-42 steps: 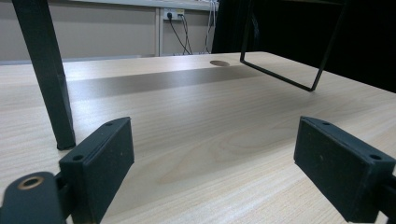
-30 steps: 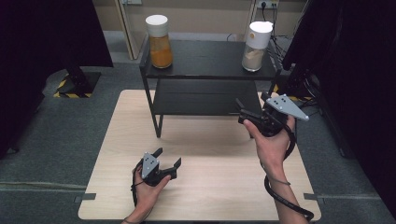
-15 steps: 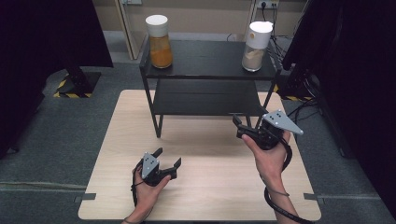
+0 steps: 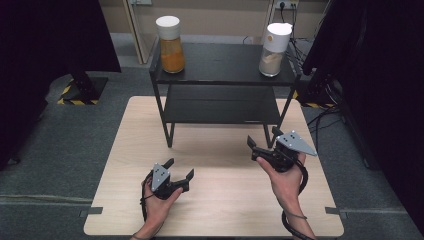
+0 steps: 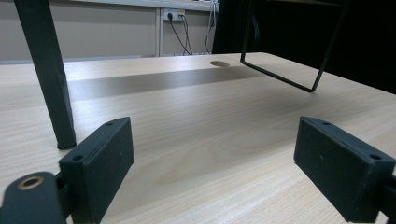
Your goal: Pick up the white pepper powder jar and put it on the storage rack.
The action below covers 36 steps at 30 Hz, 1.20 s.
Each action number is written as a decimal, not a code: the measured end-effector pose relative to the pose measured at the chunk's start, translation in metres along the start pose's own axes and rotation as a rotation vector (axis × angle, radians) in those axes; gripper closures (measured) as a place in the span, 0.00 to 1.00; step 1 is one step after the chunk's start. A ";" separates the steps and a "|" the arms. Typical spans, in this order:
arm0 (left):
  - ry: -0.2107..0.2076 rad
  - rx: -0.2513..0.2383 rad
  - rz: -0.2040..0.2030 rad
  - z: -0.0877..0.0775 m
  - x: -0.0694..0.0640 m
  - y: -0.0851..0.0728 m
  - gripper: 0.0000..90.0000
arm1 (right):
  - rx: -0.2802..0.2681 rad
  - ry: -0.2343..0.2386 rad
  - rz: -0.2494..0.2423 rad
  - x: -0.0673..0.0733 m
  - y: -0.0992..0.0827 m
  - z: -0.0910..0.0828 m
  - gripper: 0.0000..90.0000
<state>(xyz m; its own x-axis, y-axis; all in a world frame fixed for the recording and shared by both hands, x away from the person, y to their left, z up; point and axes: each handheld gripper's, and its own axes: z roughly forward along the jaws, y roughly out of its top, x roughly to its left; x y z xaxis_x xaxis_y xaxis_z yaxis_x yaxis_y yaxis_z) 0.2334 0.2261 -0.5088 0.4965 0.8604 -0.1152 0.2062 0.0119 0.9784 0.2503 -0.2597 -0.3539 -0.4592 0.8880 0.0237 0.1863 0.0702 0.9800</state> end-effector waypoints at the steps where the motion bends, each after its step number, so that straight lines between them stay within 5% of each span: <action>1: 0.000 0.001 0.001 0.000 0.000 0.000 0.13 | -0.001 0.002 0.005 -0.001 -0.003 -0.001 0.11; 36: 0.002 -0.003 -0.003 0.000 0.000 -0.001 0.13 | 0.131 -0.024 0.042 -0.006 -0.083 -0.005 0.11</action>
<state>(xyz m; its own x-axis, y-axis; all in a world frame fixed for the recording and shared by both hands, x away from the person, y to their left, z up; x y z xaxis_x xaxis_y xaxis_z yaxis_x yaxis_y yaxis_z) 0.2330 0.2264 -0.5093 0.4942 0.8614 -0.1175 0.2049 0.0160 0.9787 0.2333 -0.2734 -0.4340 -0.4277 0.9021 0.0576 0.3178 0.0904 0.9439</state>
